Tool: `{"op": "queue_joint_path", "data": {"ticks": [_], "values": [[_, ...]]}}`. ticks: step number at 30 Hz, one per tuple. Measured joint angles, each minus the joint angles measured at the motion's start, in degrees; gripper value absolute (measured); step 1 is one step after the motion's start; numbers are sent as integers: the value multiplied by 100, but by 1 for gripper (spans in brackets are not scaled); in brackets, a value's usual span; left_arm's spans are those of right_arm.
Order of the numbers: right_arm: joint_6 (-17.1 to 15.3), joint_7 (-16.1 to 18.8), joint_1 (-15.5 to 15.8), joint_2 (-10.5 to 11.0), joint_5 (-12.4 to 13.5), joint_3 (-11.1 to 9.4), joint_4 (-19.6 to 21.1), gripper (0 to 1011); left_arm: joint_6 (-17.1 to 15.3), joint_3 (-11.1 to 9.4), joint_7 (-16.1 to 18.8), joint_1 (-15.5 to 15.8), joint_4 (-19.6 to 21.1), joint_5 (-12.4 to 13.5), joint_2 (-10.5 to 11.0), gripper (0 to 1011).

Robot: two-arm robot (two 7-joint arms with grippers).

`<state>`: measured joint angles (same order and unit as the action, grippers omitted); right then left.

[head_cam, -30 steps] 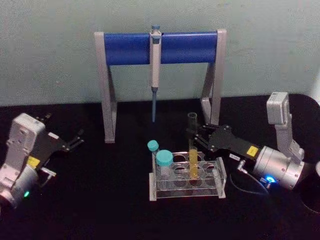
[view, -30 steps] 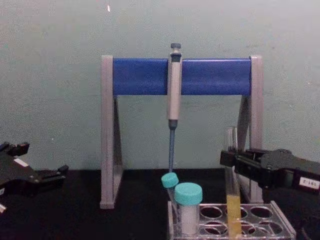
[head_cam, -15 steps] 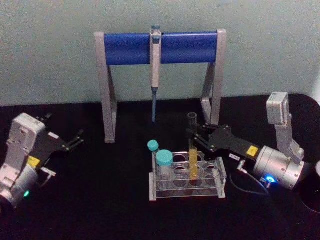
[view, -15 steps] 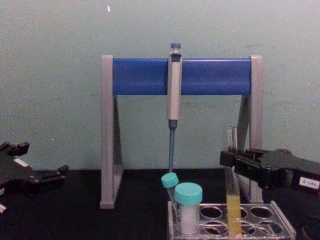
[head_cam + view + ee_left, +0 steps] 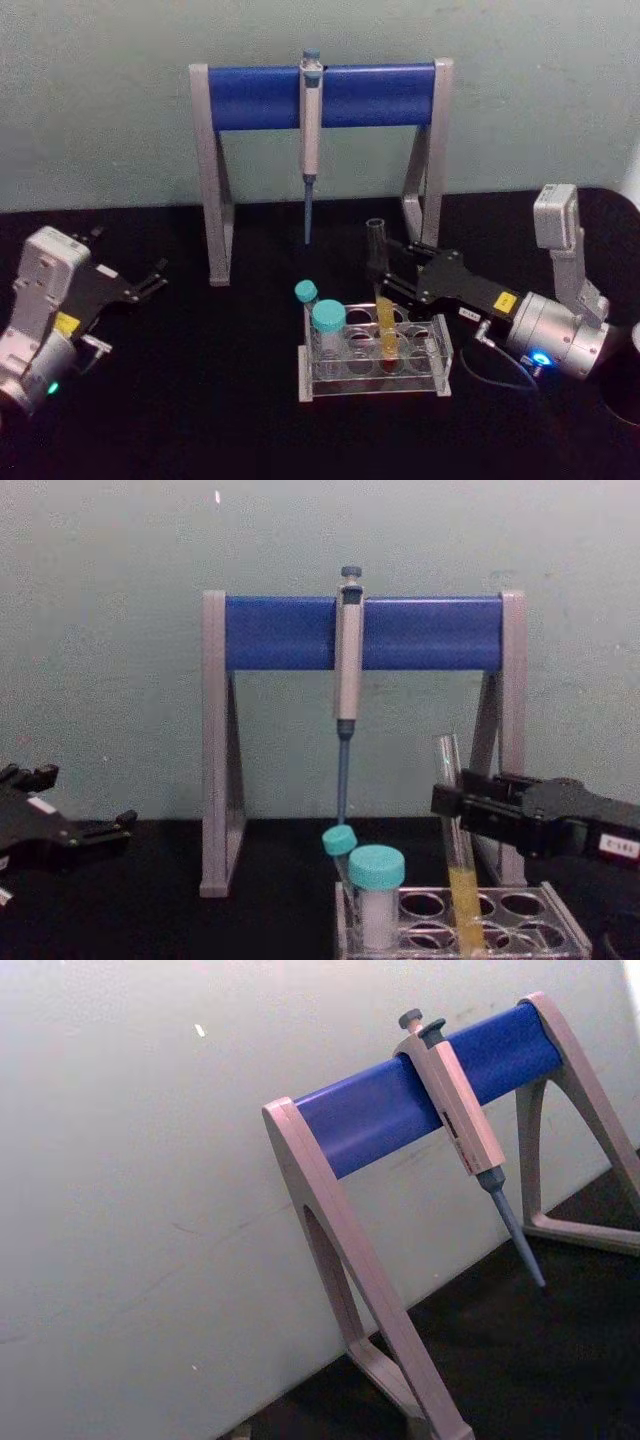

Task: Pick up the test tube from the test tube rack, shake it, then place it back into the test tube rack.

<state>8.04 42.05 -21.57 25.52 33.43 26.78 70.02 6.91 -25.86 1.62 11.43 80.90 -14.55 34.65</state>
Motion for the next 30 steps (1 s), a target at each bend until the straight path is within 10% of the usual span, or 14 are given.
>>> {"op": "queue_joint_path", "data": {"ticks": [16,30], "values": [[3,0,2,0,4,0,0,981,0,0,0,0,0,0,0,1001],[109,-17,64,48,-30,-29,168,1000,0,0,0,0,0,0,0,1001]]}}
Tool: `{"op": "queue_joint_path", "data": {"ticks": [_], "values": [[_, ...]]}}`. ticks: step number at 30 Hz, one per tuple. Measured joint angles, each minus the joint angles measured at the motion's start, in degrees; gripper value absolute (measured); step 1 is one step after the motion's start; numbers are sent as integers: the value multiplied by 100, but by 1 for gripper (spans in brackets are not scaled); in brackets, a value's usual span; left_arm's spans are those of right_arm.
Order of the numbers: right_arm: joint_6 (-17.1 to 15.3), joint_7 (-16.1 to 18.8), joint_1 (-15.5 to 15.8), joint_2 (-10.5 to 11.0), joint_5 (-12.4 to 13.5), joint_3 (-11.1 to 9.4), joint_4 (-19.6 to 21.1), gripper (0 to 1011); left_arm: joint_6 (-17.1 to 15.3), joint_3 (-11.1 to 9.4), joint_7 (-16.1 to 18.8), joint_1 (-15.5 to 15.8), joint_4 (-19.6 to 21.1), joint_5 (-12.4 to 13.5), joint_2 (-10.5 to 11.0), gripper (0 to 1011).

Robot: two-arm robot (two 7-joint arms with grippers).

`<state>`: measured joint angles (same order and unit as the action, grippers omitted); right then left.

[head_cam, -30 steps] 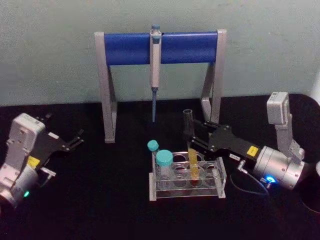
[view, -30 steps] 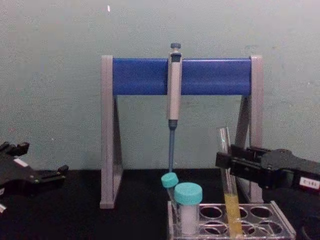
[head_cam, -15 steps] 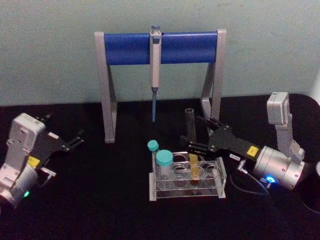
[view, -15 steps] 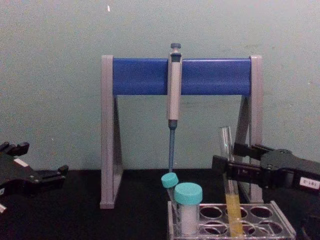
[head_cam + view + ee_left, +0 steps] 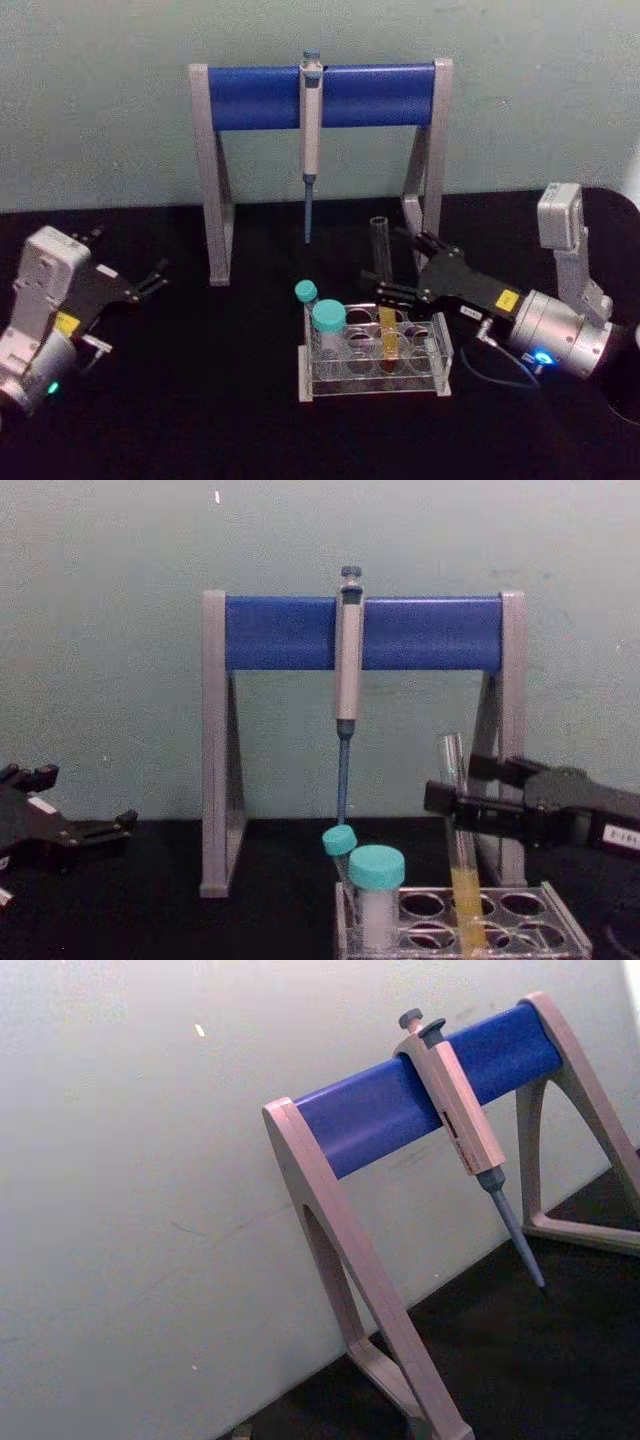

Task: Pick up the test tube from the test tube rack, shake it, then place it back into the test tube rack.

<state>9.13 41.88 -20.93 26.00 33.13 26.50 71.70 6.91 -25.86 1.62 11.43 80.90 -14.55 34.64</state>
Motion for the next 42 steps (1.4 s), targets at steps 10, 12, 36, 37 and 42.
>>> {"op": "queue_joint_path", "data": {"ticks": [10,12,36,37,42], "values": [[578,-620,494,-49,128,-572,689,1000,0,0,0,0,0,0,0,1001],[603,-977,664,-69,80,-752,895,1000,0,0,0,0,0,0,0,1001],[-989,-2943,1404,-334,-708,-1320,1140,1000,0,0,0,0,0,0,0,1001],[-1010,-2939,1411,-346,-704,-1330,1121,1000,0,0,0,0,0,0,0,1001],[-1046,-2876,1424,-375,-669,-1367,1066,1000,0,0,0,0,0,0,0,1001]]}}
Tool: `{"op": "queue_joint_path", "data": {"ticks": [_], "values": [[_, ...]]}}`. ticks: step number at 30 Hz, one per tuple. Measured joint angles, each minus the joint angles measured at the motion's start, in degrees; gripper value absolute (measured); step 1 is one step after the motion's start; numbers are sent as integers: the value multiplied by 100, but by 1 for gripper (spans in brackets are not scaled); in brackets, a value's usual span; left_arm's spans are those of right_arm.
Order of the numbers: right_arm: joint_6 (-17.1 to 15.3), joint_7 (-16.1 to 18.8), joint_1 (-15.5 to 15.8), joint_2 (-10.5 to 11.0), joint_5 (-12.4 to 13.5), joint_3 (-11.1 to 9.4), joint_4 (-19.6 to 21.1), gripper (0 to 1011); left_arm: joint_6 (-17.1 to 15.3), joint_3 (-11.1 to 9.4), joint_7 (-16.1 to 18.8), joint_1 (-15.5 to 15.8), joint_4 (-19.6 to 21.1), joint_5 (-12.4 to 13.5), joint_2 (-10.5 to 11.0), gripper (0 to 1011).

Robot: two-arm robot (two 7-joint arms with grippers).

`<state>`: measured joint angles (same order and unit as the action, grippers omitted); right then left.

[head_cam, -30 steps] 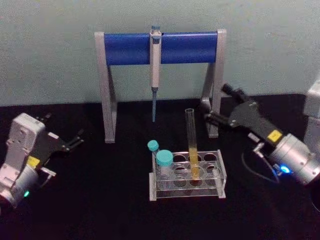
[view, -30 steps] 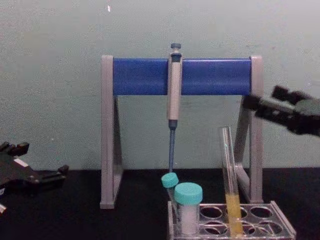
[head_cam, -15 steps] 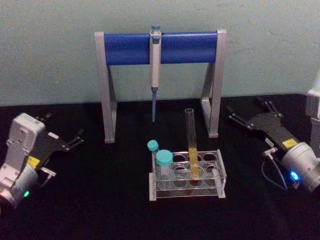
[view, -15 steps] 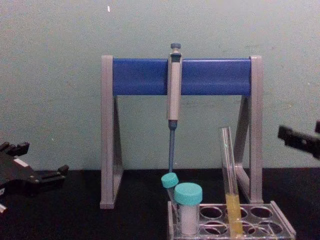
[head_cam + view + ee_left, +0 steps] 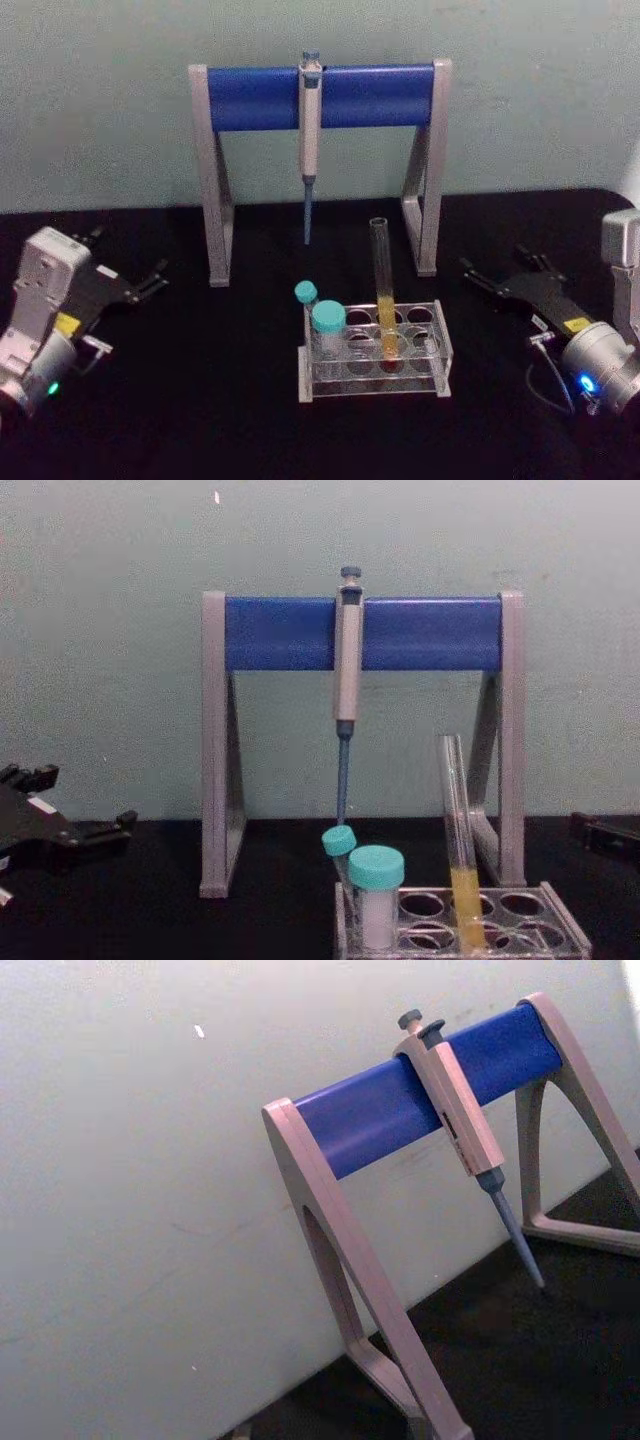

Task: Pick up the test tube from the test tube rack, shake it, then place it back into the test tube rack.

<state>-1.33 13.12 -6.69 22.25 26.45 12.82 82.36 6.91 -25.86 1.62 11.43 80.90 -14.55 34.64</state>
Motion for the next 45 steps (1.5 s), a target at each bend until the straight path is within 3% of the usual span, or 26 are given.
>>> {"op": "queue_joint_path", "data": {"ticks": [45], "values": [[28,-18,-14,22,-6,32,30,1000,0,0,0,0,0,0,0,1001]]}}
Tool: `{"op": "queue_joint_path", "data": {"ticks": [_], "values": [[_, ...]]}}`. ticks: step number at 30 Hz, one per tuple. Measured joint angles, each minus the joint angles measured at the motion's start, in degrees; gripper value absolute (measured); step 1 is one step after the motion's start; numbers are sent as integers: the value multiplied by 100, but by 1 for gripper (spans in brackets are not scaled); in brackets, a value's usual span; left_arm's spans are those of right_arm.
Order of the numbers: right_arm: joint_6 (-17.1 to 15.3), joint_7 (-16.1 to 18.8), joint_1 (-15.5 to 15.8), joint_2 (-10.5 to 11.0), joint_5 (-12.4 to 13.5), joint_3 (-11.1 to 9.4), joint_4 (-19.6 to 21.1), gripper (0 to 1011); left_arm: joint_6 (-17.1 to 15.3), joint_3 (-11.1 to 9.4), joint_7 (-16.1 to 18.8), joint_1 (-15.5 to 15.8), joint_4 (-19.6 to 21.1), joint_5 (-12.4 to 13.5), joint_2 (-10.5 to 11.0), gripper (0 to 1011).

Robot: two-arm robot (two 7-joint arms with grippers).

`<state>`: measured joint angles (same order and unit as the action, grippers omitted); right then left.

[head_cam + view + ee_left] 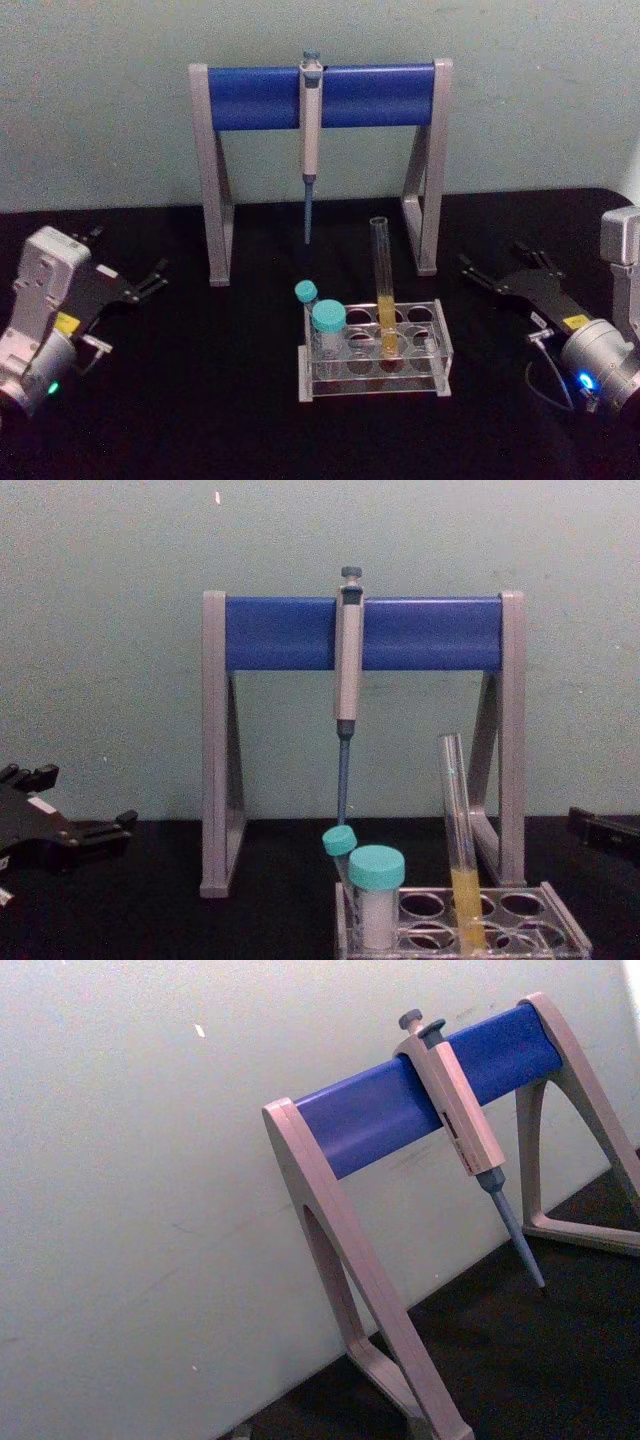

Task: Pick up the test tube from the test tube rack, shake it, then place it back into the test tube rack.

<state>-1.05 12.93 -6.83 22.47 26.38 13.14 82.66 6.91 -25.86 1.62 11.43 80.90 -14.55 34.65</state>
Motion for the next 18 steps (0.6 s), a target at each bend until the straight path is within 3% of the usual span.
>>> {"op": "queue_joint_path", "data": {"ticks": [18], "values": [[0,0,0,0,0,0,0,1000,0,0,0,0,0,0,0,1001]]}}
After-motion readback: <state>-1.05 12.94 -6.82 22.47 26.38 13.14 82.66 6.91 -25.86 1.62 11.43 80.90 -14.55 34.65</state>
